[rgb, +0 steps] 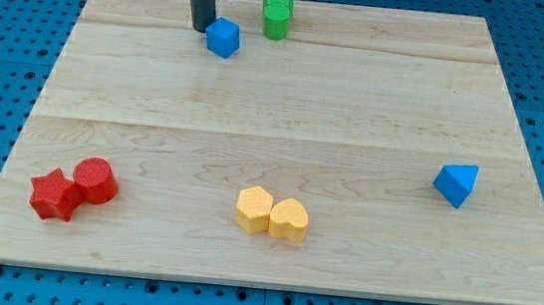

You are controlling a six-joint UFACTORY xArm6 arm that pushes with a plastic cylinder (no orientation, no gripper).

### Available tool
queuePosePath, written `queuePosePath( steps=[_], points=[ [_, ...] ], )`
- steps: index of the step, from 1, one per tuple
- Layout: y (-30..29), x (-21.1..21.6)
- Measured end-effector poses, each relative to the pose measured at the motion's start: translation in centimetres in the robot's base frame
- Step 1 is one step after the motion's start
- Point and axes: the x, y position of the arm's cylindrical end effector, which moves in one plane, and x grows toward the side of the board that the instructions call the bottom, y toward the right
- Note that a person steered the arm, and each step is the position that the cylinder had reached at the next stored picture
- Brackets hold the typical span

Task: Move your arm towards center right

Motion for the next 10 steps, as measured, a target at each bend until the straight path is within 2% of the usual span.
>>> queuePosePath(
  steps=[1, 3, 4, 5, 6, 7, 9, 10],
  points=[
    [0.0, 2.0],
    [6.9, 2.8],
    [3.7, 5.3],
    [13.1, 9.1],
    [23.7, 8.7],
    [26.7, 8.7],
    [27.5, 8.6],
    [32.5, 13.5]
  ],
)
